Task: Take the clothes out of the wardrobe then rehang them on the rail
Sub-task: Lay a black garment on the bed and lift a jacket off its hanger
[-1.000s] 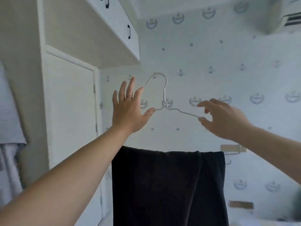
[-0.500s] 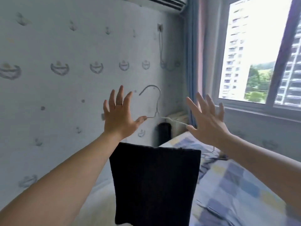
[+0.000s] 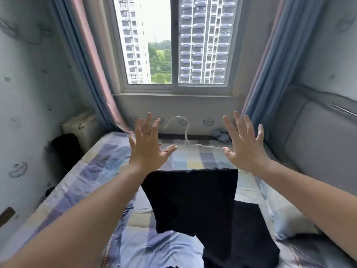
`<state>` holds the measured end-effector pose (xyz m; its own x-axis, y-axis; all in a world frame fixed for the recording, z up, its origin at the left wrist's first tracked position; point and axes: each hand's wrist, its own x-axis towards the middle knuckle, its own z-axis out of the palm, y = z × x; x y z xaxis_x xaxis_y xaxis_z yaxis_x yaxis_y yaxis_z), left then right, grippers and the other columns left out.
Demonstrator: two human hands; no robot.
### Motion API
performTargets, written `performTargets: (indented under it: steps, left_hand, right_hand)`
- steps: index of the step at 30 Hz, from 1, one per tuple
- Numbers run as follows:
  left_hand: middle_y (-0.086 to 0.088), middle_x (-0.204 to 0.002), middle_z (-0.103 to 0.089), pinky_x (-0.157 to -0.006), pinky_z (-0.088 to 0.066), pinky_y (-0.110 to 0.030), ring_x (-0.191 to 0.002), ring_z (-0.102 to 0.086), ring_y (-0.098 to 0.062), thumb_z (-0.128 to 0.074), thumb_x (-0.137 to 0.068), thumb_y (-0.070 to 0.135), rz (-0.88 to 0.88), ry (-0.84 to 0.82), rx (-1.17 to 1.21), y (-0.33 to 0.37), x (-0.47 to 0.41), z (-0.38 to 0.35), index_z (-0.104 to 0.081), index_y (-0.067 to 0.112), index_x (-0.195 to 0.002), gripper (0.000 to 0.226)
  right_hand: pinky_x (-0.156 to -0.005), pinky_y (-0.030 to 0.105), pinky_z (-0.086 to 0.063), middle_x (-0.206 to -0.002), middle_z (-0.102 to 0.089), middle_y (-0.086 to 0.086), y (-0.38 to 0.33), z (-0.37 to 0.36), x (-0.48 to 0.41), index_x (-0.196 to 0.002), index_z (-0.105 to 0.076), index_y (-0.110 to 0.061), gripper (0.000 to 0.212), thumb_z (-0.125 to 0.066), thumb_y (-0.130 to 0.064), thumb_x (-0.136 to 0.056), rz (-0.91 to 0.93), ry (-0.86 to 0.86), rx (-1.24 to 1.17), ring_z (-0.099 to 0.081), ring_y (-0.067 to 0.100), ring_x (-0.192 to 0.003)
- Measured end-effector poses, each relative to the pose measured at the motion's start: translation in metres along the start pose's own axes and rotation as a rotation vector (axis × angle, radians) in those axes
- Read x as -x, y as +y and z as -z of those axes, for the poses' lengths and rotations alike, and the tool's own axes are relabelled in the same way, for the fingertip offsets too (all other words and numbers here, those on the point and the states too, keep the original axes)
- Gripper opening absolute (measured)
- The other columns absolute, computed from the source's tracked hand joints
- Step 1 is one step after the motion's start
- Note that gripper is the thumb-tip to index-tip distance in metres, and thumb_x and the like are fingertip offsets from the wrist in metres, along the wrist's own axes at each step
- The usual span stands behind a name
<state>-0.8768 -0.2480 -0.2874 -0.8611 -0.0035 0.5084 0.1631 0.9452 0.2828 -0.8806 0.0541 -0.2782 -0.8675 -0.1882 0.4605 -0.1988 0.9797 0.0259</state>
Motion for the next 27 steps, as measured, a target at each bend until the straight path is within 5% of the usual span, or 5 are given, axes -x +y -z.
performTargets:
  steps: [13, 22, 27]
  left_hand:
    - [0.002, -0.166, -0.002, -0.119, -0.005, -0.055, -0.152, 0.005, -0.024, -0.054, -0.077, 0.078, -0.341, -0.163, 0.188, 0.109, -0.018, -0.113, -0.021, 0.025, -0.155, 0.1]
    - [0.005, -0.166, -0.006, -0.121, -0.003, -0.051, -0.152, 0.004, -0.02, -0.052, -0.078, 0.079, -0.335, -0.297, 0.197, 0.156, -0.023, -0.201, -0.016, 0.028, -0.155, 0.099]
    - [0.006, -0.162, -0.022, -0.119, -0.017, -0.051, -0.15, -0.016, -0.022, -0.05, -0.079, 0.081, -0.211, -0.483, 0.153, 0.168, -0.019, -0.27, -0.021, 0.032, -0.154, 0.094]
  right_hand:
    - [-0.115, 0.061, -0.001, -0.163, 0.015, -0.005, 0.101, -0.007, 0.099, -0.152, 0.011, -0.038, 0.1, -0.063, -0.047, -0.086, -0.433, -0.133, 0.141, 0.006, 0.026, -0.15]
    - [-0.116, 0.058, -0.008, -0.164, 0.004, -0.004, 0.171, -0.057, 0.11, -0.154, 0.002, -0.035, 0.098, -0.065, -0.047, -0.084, -0.508, -0.242, 0.126, -0.004, 0.024, -0.15]
    - [-0.1, 0.042, -0.037, -0.142, -0.044, 0.001, 0.216, -0.119, 0.105, -0.142, -0.039, -0.028, 0.068, -0.067, -0.046, -0.082, -0.474, -0.375, 0.035, -0.044, 0.027, -0.127]
